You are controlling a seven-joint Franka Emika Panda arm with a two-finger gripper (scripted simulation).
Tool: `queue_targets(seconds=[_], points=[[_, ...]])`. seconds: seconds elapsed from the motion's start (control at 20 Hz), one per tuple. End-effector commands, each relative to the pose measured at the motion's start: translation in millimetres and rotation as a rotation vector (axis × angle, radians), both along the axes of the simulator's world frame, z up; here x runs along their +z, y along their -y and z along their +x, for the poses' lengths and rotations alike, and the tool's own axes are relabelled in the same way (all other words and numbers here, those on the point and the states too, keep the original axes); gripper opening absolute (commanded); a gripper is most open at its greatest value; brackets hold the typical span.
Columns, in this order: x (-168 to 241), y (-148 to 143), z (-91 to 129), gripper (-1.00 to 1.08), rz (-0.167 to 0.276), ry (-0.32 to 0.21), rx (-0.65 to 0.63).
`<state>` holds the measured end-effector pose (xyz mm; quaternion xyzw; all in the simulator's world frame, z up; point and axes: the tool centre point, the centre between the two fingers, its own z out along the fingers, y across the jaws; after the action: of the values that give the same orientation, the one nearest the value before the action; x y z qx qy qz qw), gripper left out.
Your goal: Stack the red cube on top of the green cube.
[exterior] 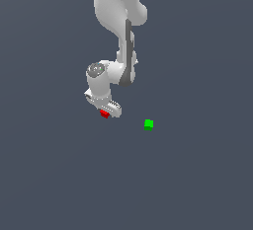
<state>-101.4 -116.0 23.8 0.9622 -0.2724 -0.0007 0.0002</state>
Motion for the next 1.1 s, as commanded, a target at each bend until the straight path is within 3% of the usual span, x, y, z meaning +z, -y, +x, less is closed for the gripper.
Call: queue_targets(seconds=[0.0,0.05,0.1,1.05], points=[[-3.7,-0.1,0.5,1.0,0.0,0.001,0.0],[-4.0,-0.1,0.5,1.0,0.0,0.001,0.0],[-4.0,-0.1,0.5,-1.0,0.0,0.001,0.0],[17.5,-0.6,0.0,-1.0,0.0,0.002,0.0]])
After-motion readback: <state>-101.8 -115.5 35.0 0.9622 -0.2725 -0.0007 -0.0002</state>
